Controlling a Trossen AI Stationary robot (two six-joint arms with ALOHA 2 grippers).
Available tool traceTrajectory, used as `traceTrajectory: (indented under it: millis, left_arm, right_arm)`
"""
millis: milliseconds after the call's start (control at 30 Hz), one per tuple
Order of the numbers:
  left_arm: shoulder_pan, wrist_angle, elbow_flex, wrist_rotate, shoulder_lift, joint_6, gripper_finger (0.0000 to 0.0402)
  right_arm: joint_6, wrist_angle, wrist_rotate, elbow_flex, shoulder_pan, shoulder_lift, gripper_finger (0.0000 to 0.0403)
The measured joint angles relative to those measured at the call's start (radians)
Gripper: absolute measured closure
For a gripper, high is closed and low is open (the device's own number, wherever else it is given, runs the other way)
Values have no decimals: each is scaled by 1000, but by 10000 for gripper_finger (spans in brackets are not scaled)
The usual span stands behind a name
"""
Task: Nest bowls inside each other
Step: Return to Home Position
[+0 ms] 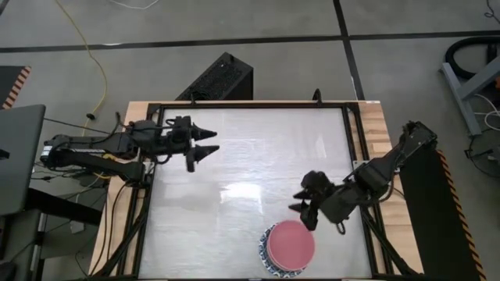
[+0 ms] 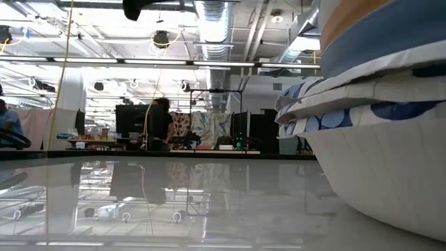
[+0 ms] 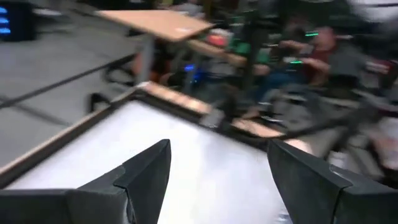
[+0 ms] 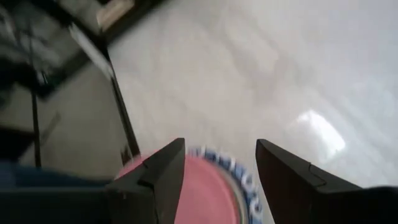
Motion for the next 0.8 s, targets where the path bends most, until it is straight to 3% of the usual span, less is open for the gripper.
traceTrajectory:
  millis: [167,267,467,800]
  left_arm:
    - [0,2,0,154,-51,5,145]
    - [0,-11,0,134,-75,18,145]
    - [0,-14,0,68,-137,-16,145]
    - [0,52,0,65,-257,-97,145]
  right_arm:
    - [-86,73,78,-4,-1,-19,184]
    - [-157,124,112,-7,-1,16,184]
    - [-283,305,349,-8,-6,15,184]
    - [-560,333,329,-7,-23,-138,184]
